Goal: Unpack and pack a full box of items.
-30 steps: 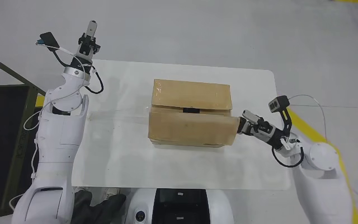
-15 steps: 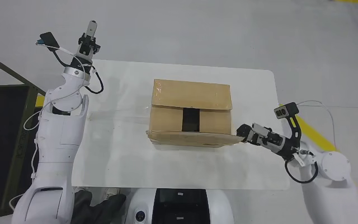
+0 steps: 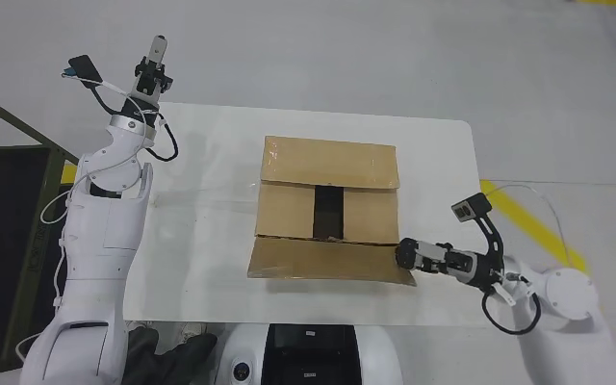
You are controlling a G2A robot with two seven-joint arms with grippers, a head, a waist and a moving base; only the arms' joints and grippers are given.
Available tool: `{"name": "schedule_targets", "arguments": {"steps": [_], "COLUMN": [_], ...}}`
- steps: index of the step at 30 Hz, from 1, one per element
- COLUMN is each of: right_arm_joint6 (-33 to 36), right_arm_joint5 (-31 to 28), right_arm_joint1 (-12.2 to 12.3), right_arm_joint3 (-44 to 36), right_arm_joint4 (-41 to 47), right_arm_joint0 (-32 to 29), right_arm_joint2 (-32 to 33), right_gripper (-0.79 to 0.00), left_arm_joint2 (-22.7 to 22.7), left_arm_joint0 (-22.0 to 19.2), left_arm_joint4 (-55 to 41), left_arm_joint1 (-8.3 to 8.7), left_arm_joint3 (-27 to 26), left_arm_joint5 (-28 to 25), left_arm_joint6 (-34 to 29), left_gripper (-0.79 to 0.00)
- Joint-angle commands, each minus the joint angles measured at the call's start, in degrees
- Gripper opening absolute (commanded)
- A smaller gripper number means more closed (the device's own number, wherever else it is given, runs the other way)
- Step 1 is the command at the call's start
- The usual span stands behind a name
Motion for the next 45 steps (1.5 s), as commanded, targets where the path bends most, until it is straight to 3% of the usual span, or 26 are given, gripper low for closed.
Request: {"name": "schedule_targets", "arguments": {"steps": [1,11,27,37,45], "right_arm_joint6": [0.5,2.5,-2.9,1.2,0.4], "right_arm_joint5": [0.1,3.0,8.9,7.6,9.1], "right_arm_joint1": [0.2,1.0,1.7,2.4,2.9], "right_arm_joint3": [-0.9,-3.1,-1.0,0.1,0.3], "right_arm_joint4": [-0.9,-5.9,-13.9,-12.3,-13.8], "right_arm_joint0": [-0.8,-0.9,2.6,3.3,3.0], "right_arm_joint2": [-0.3,-3.4,-8.4,-10.0,-11.4], "right_gripper": [0.000,0.000,0.000,0.000,0.000], "left_arm_joint2": [0.0,0.0,0.0,0.0,0.0], "left_arm_joint0": [0.0,0.0,0.0,0.0,0.0], "left_arm_joint4": [0.0,0.0,0.0,0.0,0.0], "left_arm_joint1": [0.00,0.00,0.00,0.00,0.00], "left_arm_joint3": [0.0,0.0,0.0,0.0,0.0], "left_arm_joint5": [0.0,0.0,0.0,0.0,0.0], "left_arm_joint6": [0.0,0.0,0.0,0.0,0.0], "left_gripper": [0.000,0.000,0.000,0.000,0.000]}}
